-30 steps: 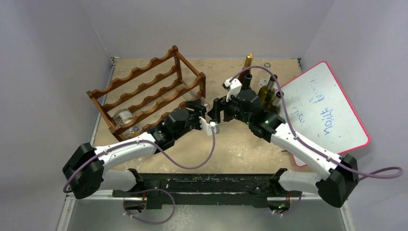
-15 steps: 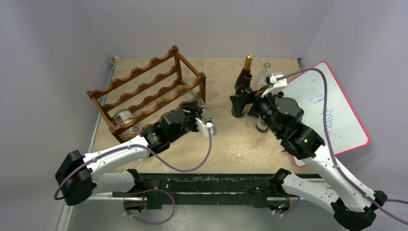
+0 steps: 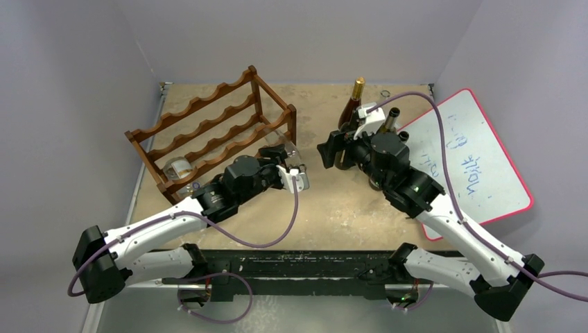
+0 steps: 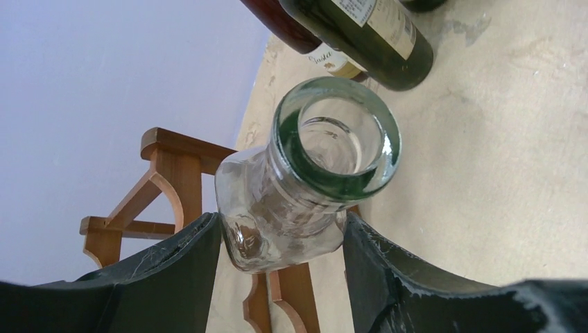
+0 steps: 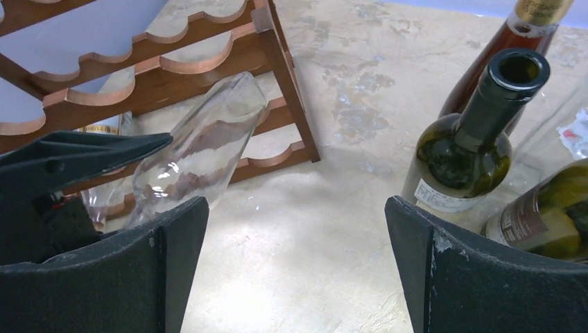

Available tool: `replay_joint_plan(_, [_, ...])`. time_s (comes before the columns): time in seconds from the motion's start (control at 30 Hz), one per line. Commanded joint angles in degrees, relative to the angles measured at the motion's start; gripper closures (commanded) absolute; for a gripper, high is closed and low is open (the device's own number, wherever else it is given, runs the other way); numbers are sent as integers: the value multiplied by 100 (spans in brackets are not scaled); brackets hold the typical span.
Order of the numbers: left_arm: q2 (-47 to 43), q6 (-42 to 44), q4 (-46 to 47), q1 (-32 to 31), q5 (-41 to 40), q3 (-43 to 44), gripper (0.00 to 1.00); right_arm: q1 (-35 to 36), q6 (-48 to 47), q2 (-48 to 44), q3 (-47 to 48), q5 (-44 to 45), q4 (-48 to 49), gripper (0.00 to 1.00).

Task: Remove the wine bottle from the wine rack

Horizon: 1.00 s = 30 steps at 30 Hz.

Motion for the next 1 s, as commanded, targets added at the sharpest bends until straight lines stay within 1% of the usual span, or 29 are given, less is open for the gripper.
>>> replay_joint_plan(0.0, [-313, -644, 629, -35, -14, 400, 100, 11, -296, -18, -287, -226, 674, 0])
replay_joint_plan(0.23, [-507, -1024, 519, -35, -37, 536, 100, 11, -267, -70, -853, -299, 1229, 0])
replay_joint_plan(0.4, [-583, -1346, 381, -35, 38, 819, 100, 10, -696, -55, -1149, -1094, 1856, 0])
replay_joint_plan(0.47, [-582, -1429, 292, -31, 38, 960, 100, 11, -854, 8, -1213, -1610, 2089, 0])
replay_joint_plan(0.57, [-557, -1562, 213, -35, 13, 1127, 100, 11, -1266, 268, -1130, -2040, 2386, 2])
replay_joint_plan(0.67, [-511, -1720, 133, -30, -25, 1263, 100, 11, -1405, 610, -972, -2635, 2530, 6])
replay_joint_plan(0.8, [-439, -1916, 55, -35, -53, 1384, 100, 12, -1368, 710, -1146, -2958, 3328, 6])
replay_joint_plan(0.97, [-328, -2423, 71, -34, -227, 1601, 100, 11, -1521, 760, -1274, -2959, 3700, 5])
